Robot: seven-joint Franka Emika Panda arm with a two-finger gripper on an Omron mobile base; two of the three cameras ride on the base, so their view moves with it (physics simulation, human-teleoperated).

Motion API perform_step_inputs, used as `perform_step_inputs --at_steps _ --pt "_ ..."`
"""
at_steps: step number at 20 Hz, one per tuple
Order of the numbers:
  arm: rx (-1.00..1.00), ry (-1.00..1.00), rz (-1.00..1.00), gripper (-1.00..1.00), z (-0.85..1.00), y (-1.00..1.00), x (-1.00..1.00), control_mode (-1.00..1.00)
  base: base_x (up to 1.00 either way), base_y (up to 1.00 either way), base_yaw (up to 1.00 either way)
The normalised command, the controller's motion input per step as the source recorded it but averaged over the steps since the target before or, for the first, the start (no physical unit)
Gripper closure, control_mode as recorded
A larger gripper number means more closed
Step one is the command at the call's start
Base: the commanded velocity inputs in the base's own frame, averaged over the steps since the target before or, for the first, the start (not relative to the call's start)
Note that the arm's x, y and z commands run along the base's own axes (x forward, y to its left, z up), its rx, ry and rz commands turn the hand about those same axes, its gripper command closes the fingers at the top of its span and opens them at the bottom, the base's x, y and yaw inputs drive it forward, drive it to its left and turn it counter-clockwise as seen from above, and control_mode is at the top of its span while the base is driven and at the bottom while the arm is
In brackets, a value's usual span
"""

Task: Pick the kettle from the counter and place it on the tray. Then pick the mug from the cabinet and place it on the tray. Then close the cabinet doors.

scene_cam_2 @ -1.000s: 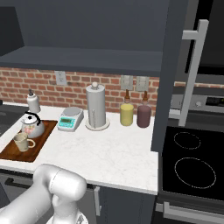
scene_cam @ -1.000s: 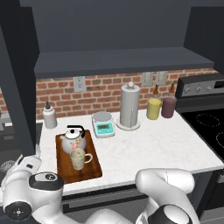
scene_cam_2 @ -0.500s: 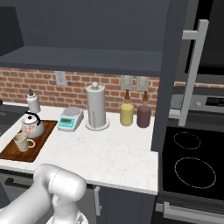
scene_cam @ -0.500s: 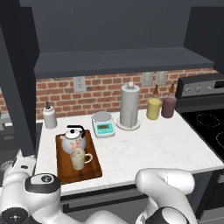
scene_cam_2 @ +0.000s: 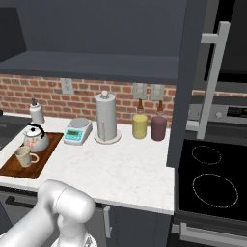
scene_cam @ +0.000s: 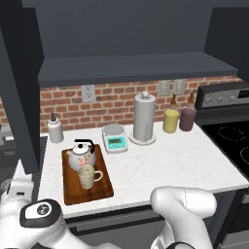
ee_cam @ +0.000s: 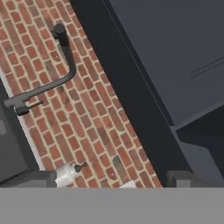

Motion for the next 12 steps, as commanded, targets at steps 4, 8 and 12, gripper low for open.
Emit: perform_step_inputs --at_steps 4,8,12 --pt "-0.09 -0.07 -0.11 -1.0 0.33 0.13 -0.02 -1.0 0.0 0.0 0.0" --pt "-0.12 -0.06 -0.11 -1.0 0.34 0.18 0.0 -1.0 0.0 0.0 0.0" --pt "-0.14 -0.13 -0.12 -1.0 0.2 0.25 -0.01 -1.0 0.0 0.0 0.0"
